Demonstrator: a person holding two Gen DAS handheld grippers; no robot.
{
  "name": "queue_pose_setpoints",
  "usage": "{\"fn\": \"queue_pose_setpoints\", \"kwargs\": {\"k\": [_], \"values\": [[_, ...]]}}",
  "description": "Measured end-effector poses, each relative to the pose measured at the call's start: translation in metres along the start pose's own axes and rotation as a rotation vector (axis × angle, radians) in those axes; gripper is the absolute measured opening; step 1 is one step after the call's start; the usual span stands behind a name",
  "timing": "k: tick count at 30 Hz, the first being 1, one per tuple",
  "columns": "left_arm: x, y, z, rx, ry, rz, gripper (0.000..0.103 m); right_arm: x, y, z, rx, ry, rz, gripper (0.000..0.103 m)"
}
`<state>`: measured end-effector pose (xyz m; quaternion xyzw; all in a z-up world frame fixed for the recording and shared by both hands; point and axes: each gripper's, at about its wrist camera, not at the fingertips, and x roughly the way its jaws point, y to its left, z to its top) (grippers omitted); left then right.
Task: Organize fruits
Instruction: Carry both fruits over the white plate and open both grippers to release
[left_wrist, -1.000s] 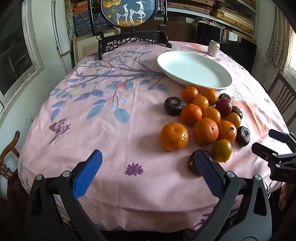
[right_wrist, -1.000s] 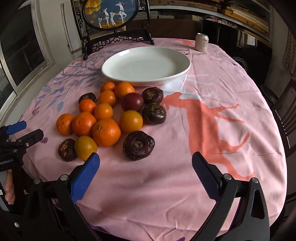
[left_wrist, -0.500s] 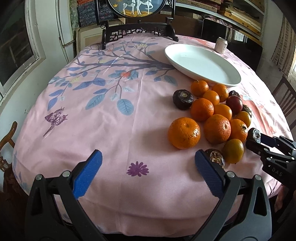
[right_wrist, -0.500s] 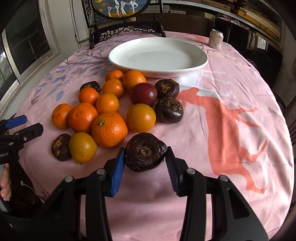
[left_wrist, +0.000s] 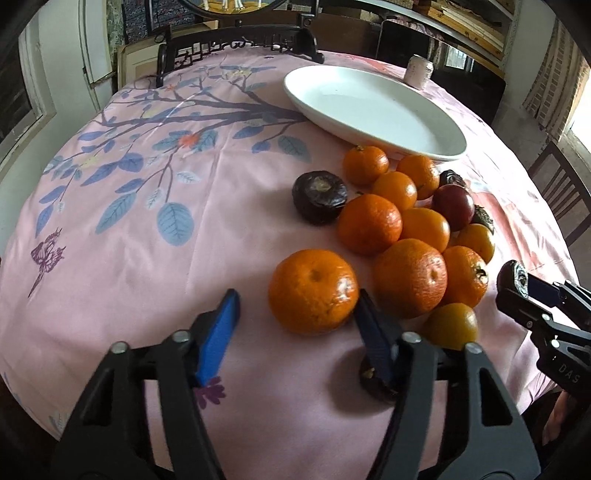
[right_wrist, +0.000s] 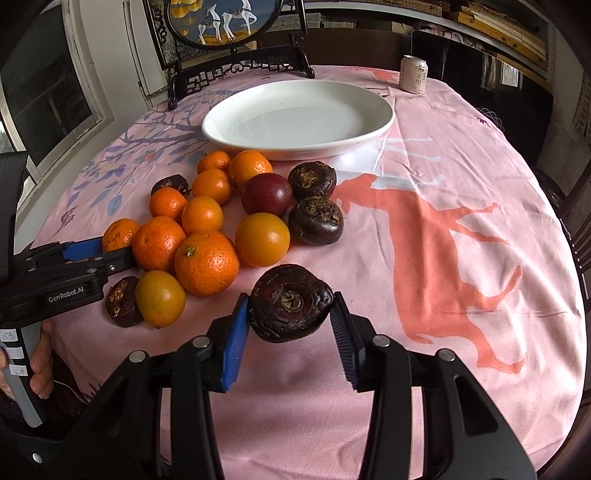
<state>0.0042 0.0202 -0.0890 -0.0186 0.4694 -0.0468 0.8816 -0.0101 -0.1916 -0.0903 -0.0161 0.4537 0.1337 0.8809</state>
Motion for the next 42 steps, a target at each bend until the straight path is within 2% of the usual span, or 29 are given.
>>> {"fn": "queue_pose_setpoints", "kwargs": {"k": [1,2,5,13,16,20,25,29,32,34,42], "values": [[0.001,-0.003,0.001,0.006,0.003,0.0,0.046,0.0,0.0,0.0,0.003,0.0,0.0,0.044],[0.001,-0.006,0.002,0.007,0.0,0.011,0.045,-0.001,-0.001,0.0,0.005,-0.002,0.0,0.044],[-0.002,-0.008,0.001,0.011,0.005,-0.018,0.045,-0.004,-0.001,0.001,0.004,-0.014,0.004,0.044],[-0.029,-0.004,0.01,-0.006,-0.044,-0.019,0.045,-0.009,-0.004,0.008,0.012,-0.027,0.03,0.044],[-0.036,-0.006,0.029,0.002,-0.048,-0.058,0.045,-0.012,-0.005,0.021,-0.002,-0.032,0.052,0.044],[-0.032,-0.02,0.084,0.054,-0.053,-0.079,0.045,-0.014,-0.005,0.069,-0.057,-0.05,0.09,0.044],[0.017,-0.032,0.186,0.034,-0.01,-0.092,0.045,0.012,-0.012,0.16,-0.129,-0.099,0.07,0.044],[0.081,-0.037,0.247,0.01,0.044,-0.048,0.045,0.076,-0.026,0.221,-0.15,-0.026,0.057,0.044],[0.12,-0.033,0.271,-0.037,0.1,-0.065,0.045,0.121,-0.039,0.246,-0.128,0.052,0.065,0.044],[0.135,-0.03,0.28,-0.061,0.112,-0.074,0.045,0.138,-0.043,0.256,-0.119,0.072,0.063,0.044],[0.156,-0.037,0.293,-0.061,0.133,-0.088,0.047,0.166,-0.045,0.269,-0.116,0.104,0.054,0.046]]}}
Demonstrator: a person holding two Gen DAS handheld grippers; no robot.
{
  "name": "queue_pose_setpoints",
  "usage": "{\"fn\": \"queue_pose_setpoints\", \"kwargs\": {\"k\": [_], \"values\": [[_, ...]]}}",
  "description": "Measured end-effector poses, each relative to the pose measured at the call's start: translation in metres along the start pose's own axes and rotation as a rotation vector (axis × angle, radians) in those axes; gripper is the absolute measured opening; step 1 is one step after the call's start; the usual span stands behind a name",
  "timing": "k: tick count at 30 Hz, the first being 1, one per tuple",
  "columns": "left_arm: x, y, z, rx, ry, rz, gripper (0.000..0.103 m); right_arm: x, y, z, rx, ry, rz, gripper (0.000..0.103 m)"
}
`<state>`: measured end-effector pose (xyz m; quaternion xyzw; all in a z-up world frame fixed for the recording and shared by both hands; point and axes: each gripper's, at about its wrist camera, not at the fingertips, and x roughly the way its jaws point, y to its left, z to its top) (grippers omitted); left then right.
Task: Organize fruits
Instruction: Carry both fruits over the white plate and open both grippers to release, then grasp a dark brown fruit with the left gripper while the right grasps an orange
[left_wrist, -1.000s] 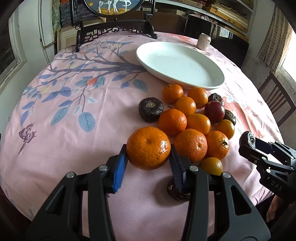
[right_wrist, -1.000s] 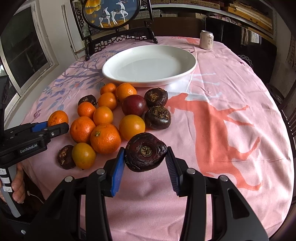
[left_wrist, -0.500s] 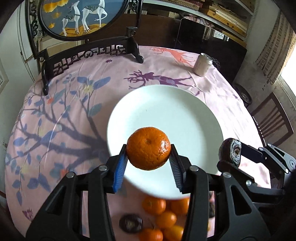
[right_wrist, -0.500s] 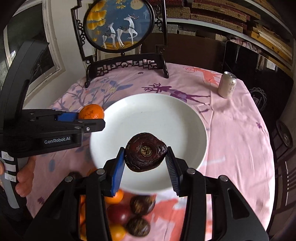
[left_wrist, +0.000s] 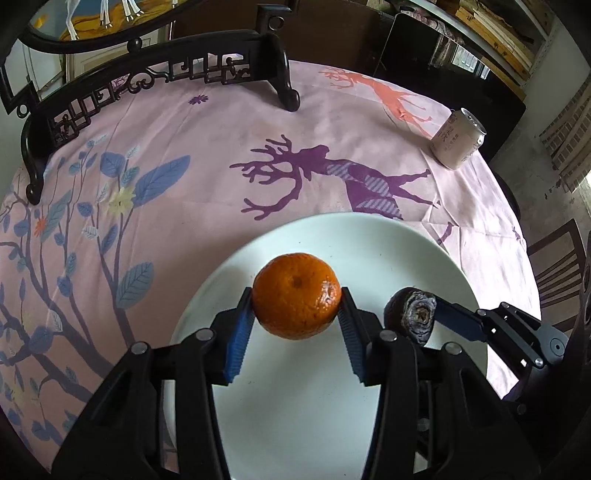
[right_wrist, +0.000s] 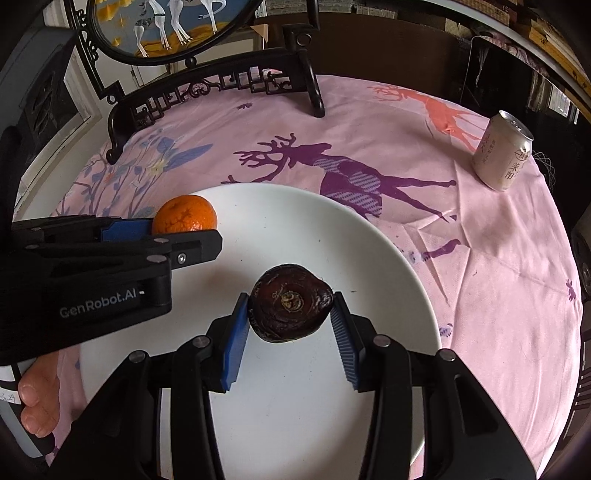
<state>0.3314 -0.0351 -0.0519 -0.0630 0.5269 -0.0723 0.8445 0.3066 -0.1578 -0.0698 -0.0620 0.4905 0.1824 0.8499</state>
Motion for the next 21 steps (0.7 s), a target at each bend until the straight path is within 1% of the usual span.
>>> {"fn": "queue_pose_setpoints", "kwargs": {"k": [1,2,3,4,6,7,8,9,10,11,13,16,19,21], "values": [[-0.004,0.0,0.0,-0.005,-0.008,-0.01,0.053,-0.002,0.002,0.0,-0.003,-0.003,-0.021,0.05],[-0.011,0.0,0.0,-0.007,-0.024,-0.024,0.072,-0.005,0.003,0.0,-0.009,-0.006,-0.05,0.062],[-0.021,0.0,-0.002,-0.002,-0.049,-0.027,0.079,-0.011,0.005,-0.002,-0.021,-0.016,-0.087,0.066],[-0.034,-0.001,-0.005,0.008,-0.08,-0.023,0.083,-0.02,0.008,-0.005,-0.036,-0.03,-0.12,0.066],[-0.063,0.0,-0.016,0.031,-0.13,-0.024,0.084,-0.044,0.013,-0.019,-0.05,-0.045,-0.17,0.069],[-0.08,0.001,-0.027,0.04,-0.153,-0.024,0.087,-0.056,0.015,-0.028,-0.047,-0.055,-0.178,0.072],[-0.097,0.002,-0.041,0.047,-0.172,-0.017,0.091,-0.072,0.02,-0.04,-0.042,-0.07,-0.185,0.08],[-0.11,0.002,-0.054,0.049,-0.187,-0.015,0.093,-0.087,0.025,-0.053,-0.037,-0.092,-0.191,0.091],[-0.125,0.003,-0.073,0.048,-0.211,-0.015,0.097,-0.103,0.033,-0.068,-0.032,-0.125,-0.198,0.098],[-0.136,0.004,-0.088,0.052,-0.226,-0.01,0.099,-0.117,0.041,-0.083,-0.027,-0.163,-0.206,0.102],[-0.153,0.005,-0.125,0.054,-0.252,0.03,0.099,-0.137,0.054,-0.112,0.0,-0.21,-0.228,0.102],[-0.166,0.01,-0.173,0.039,-0.27,0.033,0.099,-0.152,0.068,-0.146,0.056,-0.236,-0.227,0.102],[-0.173,0.016,-0.204,0.022,-0.264,0.031,0.099,-0.157,0.075,-0.166,0.077,-0.217,-0.207,0.102],[-0.176,0.018,-0.215,0.023,-0.266,0.036,0.099,-0.16,0.078,-0.172,0.078,-0.205,-0.214,0.102]]}}
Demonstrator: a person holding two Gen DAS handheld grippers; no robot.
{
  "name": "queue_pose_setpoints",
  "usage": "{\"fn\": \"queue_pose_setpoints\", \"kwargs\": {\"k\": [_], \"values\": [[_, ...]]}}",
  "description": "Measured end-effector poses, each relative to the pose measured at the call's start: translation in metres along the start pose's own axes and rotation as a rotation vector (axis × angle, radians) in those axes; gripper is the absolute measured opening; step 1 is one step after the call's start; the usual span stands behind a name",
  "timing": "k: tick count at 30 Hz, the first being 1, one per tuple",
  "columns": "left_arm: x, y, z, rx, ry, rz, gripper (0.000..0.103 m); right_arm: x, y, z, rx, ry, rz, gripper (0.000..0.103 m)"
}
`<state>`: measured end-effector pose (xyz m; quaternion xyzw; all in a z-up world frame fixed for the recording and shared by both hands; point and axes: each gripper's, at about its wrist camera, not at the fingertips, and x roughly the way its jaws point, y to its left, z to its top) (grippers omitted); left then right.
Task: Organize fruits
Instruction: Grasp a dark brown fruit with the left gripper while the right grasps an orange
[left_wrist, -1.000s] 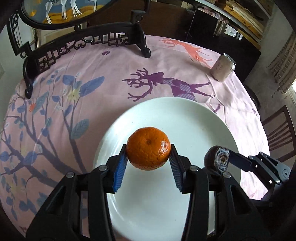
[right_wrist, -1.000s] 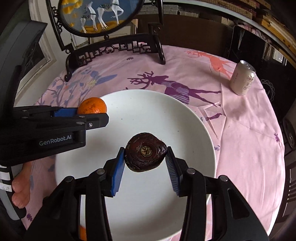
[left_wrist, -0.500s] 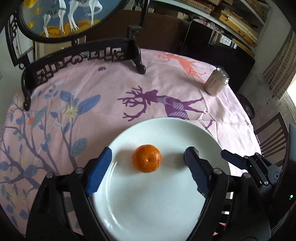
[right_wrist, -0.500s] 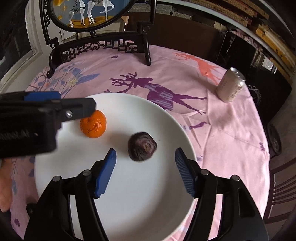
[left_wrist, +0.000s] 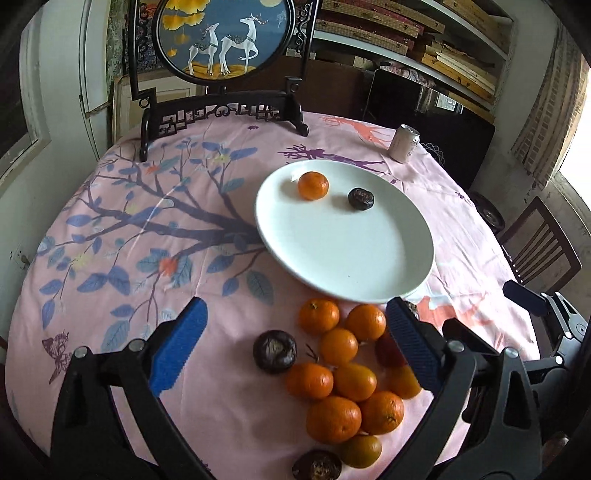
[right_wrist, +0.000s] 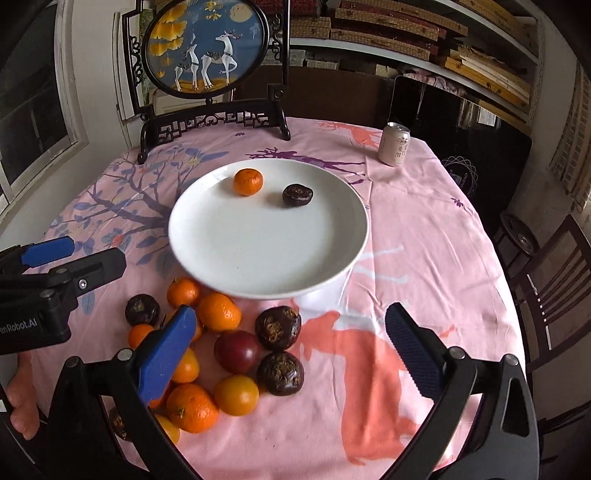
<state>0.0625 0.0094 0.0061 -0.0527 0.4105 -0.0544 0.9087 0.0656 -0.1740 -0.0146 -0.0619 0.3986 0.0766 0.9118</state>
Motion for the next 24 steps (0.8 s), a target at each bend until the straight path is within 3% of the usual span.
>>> {"fn": "queue_pose_setpoints", "kwargs": {"k": [17,24], "values": [[-0.024,0.012,-0.018,-0.007,-0.026,0.013,0.099,-0.018,0.005,-0.016,-0.004,0.003,-0.037,0.102],[-0.028,0.028,-0.059,0.047,0.009,0.04,0.099,-0.018,0.0,-0.054,-0.002,0.073,0.055,0.102]]}}
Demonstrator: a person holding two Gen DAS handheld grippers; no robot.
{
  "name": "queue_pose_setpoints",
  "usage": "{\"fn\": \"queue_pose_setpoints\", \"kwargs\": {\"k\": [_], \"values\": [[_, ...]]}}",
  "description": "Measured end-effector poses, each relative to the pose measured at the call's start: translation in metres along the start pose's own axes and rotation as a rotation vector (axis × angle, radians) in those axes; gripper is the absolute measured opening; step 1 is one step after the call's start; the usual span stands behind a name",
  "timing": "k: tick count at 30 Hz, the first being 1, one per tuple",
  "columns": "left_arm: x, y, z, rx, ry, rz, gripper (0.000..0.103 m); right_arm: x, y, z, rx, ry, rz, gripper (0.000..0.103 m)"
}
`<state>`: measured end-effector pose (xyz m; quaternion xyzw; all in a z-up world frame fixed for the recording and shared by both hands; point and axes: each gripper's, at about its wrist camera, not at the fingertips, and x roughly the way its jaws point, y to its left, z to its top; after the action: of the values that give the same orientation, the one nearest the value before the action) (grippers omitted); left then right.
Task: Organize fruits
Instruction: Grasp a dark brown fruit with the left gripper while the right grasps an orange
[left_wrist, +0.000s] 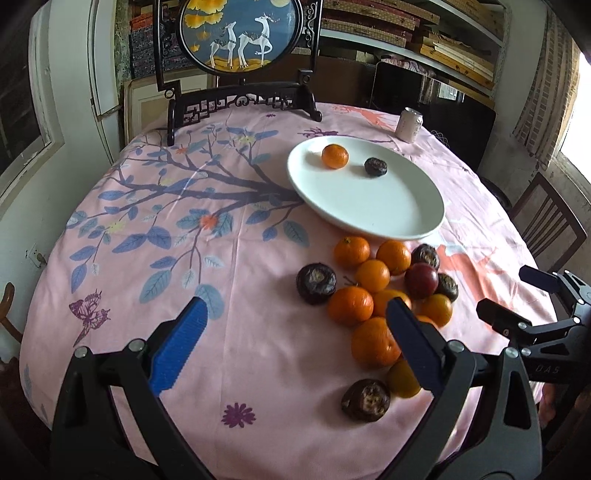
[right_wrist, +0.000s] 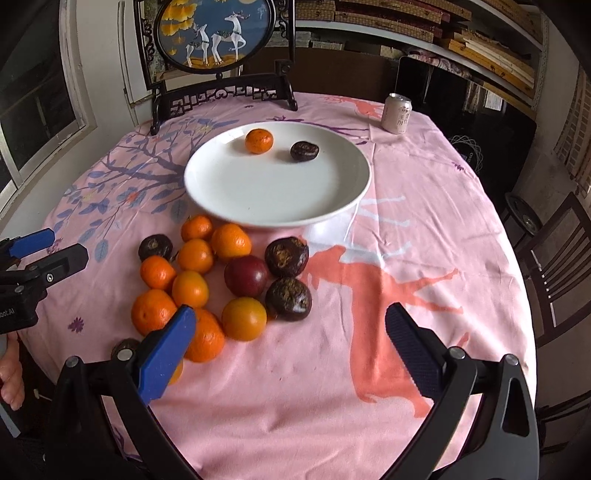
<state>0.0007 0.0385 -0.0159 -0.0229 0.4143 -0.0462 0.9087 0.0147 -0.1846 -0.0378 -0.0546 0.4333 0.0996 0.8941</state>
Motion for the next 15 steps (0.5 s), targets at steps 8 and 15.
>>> {"fn": "queue_pose_setpoints", "kwargs": {"k": [8,15], "values": [[0.004,0.014,-0.028,-0.034,0.059,0.004,0.099,0.02,-0.005,-0.019,0.037,0.018,0.115,0.06],[0.004,0.009,-0.037,-0.01,0.077,0.012,0.099,0.038,0.002,-0.017,0.033,0.073,0.187,0.056]]}}
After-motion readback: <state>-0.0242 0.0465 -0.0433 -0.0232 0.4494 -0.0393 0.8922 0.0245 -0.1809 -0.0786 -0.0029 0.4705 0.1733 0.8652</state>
